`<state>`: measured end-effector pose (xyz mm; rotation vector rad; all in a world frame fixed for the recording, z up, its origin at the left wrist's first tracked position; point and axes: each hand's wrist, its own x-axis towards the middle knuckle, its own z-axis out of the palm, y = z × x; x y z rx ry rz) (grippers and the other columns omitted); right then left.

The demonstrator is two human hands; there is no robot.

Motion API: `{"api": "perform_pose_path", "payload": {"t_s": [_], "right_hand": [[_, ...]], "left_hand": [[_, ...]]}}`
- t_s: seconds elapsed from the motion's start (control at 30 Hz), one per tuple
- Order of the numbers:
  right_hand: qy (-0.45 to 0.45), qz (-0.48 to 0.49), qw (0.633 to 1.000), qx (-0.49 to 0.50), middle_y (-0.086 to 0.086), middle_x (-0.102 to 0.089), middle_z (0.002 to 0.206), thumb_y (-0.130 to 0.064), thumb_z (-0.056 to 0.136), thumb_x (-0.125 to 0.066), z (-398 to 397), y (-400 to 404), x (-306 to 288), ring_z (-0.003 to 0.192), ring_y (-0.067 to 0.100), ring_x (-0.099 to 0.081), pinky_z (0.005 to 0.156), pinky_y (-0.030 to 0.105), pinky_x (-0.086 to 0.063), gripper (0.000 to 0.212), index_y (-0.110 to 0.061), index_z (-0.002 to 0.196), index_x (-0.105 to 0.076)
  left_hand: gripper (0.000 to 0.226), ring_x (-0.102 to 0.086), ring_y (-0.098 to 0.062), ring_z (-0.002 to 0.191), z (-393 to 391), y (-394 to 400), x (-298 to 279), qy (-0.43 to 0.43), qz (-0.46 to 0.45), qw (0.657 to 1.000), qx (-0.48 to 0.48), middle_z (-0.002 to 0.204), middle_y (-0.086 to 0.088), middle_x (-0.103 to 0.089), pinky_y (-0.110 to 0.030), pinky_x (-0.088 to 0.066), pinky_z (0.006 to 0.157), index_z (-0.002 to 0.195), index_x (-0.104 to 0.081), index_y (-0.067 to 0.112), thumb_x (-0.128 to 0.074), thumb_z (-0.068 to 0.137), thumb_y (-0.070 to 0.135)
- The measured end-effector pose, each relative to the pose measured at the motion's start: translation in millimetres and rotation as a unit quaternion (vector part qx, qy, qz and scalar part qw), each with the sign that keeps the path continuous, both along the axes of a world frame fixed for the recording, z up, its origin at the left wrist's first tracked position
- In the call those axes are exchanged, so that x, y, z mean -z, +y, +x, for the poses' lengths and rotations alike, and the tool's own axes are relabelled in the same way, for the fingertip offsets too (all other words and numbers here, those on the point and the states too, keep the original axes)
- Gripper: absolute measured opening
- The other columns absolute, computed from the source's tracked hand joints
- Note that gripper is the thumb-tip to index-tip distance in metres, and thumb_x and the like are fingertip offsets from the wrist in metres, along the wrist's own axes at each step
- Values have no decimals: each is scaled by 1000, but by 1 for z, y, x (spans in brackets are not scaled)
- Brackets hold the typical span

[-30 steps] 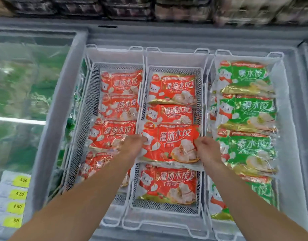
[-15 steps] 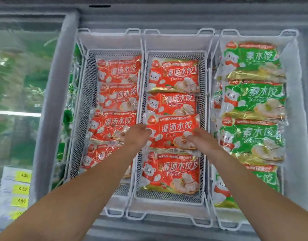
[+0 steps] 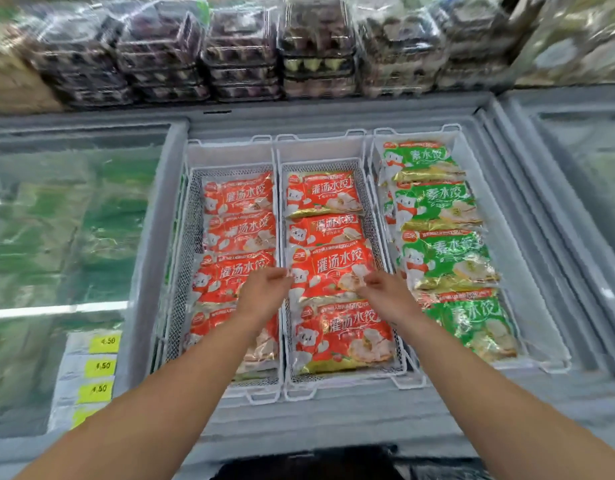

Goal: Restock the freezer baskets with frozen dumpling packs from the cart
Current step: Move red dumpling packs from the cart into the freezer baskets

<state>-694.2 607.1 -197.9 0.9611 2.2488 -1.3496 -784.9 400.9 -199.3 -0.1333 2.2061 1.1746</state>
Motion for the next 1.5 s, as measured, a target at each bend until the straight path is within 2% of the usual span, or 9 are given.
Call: {"api": "perform_pose_path", "payload": {"t_s": [0.23, 0.4, 0.5, 0.63, 0.73, 0.9, 1.03, 1.13, 1.5], "right_hand": [[58, 43, 993, 91, 0, -63, 114, -29, 90, -65, 79, -60, -29, 107, 22, -60, 90, 33, -46, 34, -18, 121, -59], [43, 58, 984, 165, 0, -63, 115, -29, 88, -68, 165, -91, -26, 108, 20, -58, 87, 31, -43, 36, -15, 121, -60], [19, 60, 977, 203, 0, -61, 118, -26, 91, -65, 221, -102, -28, 108, 19, -58, 91, 32, -44, 35, -16, 125, -58], [12, 68, 959, 276, -1, -62, 113, -25, 89, -66, 304, -112, -27, 107, 19, -59, 91, 32, -46, 32, -17, 120, -60], [5, 58, 942, 332, -1, -61, 118, -25, 89, -66, 362, -113, -26, 110, 18, -58, 101, 40, -47, 33, -17, 121, -58], [-11, 26, 924, 382, -1, -60, 120, -29, 93, -64, 468, -114, -14, 109, 18, -58, 92, 40, -52, 37, -17, 127, -55], [-8, 32, 908, 418, 3, -64, 114, -28, 89, -68, 546, -101, -3, 102, 22, -61, 86, 37, -51, 38, -13, 123, -60], [-9, -2, 900, 436, 3, -65, 116, -38, 89, -70, 609, -90, 9, 105, 24, -62, 96, 46, -51, 39, -16, 120, -62], [-46, -16, 908, 416, -2, -66, 108, -32, 85, -70, 704, -33, 33, 106, 23, -62, 99, 51, -50, 25, -26, 108, -62]], "left_hand": [[40, -60, -22, 116, 55, -38, -27, 44, 37, 996, 71, 128, -2, -64, -43, -45, 108, 133, -62, 13, -63, 94, 23], [20, -64, -22, 88, 111, -54, -32, 71, 62, 984, 150, 91, -1, -69, -37, -49, 84, 105, -73, 9, -62, 91, 18], [15, -65, -23, 96, 150, -55, -32, 77, 64, 978, 184, 100, -2, -70, -35, -48, 88, 103, -72, 18, -64, 91, 19], [31, -66, -15, 93, 208, -43, -26, 54, 72, 965, 246, 108, 2, -69, -23, -50, 79, 122, -68, 16, -65, 91, 19], [34, -66, -16, 96, 252, -27, -22, 35, 74, 956, 281, 112, -1, -72, -34, -52, 92, 123, -69, 16, -67, 89, 23], [31, -65, -15, 99, 338, -4, -18, 39, 57, 929, 363, 109, 3, -71, -25, -45, 84, 118, -71, 18, -67, 88, 26], [36, -68, -24, 94, 408, 20, -9, 25, 45, 930, 363, 92, 2, -70, -31, -50, 82, 107, -74, 21, -69, 74, 35], [30, -68, -28, 106, 469, 33, 9, 9, 30, 930, 367, 101, -4, -74, -40, -50, 96, 107, -73, 21, -70, 79, 30], [33, -68, -23, 104, 581, 70, 41, -29, 0, 938, 344, 113, -4, -71, -41, -54, 97, 122, -68, 16, -67, 90, 27]]}}
